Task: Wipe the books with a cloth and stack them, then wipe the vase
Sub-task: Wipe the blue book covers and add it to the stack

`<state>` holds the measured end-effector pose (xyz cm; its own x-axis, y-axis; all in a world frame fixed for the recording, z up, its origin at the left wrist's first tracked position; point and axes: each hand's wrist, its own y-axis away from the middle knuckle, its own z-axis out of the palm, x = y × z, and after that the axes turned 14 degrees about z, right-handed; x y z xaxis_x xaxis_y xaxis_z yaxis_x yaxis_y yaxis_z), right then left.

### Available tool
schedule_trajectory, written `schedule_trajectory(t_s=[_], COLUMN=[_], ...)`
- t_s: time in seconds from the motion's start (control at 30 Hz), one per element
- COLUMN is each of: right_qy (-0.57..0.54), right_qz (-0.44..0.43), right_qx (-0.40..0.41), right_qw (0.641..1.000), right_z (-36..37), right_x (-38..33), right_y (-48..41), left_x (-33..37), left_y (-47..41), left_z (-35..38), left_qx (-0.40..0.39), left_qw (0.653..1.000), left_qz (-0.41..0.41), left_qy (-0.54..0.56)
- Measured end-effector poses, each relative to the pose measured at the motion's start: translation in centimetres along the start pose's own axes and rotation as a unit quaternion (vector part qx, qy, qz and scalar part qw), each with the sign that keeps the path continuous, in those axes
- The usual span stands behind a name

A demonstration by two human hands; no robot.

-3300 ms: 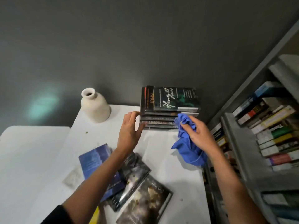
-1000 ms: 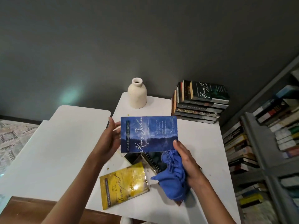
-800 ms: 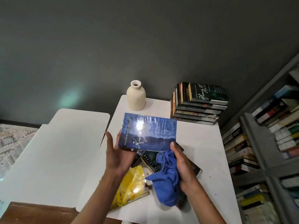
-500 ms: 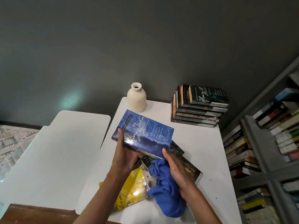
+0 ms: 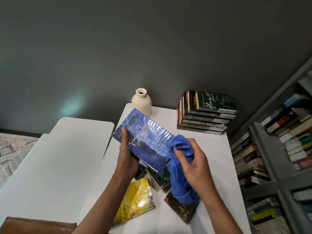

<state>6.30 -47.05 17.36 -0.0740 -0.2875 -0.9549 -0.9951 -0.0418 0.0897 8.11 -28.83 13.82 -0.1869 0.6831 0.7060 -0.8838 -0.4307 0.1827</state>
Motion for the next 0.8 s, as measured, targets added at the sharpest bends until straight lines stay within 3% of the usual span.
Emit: schedule_trajectory(t_s=[0.27,0.4,0.57,0.7,0.8], right_qy=[0.267,0.267,0.308,0.257,0.28], right_qz=[-0.15,-0.131,-0.203,-0.12,-0.15], right_qx=[0.064,0.131,0.034,0.161,0.142], right_qw=[0.95,0.946,0.929,0.945,0.938], right_z=[2.3,1.2,2.5,-0.2,0.7], right_x=[0.9,0.7,1.6,1.4,1.0], right_y=[1.3,-0.3,2.4,-0.9,0.0], left_x=[-0.7,-0.7,-0.8,-0.7,-0.6], left_y=[-0.2,-0.2,-0.3,-0.3,-0.3], left_z=[-0.2,0.1,0.4,0.4,0.8], left_qx=[0.003,0.016,0.022,0.001,0.01], left_qw=[1.0,1.0,0.999,1.0,0.999], left_qz=[-0.023,-0.002,0.017,0.016,0.016], left_qy=[0.01,-0.012,-0.017,-0.015,-0.026])
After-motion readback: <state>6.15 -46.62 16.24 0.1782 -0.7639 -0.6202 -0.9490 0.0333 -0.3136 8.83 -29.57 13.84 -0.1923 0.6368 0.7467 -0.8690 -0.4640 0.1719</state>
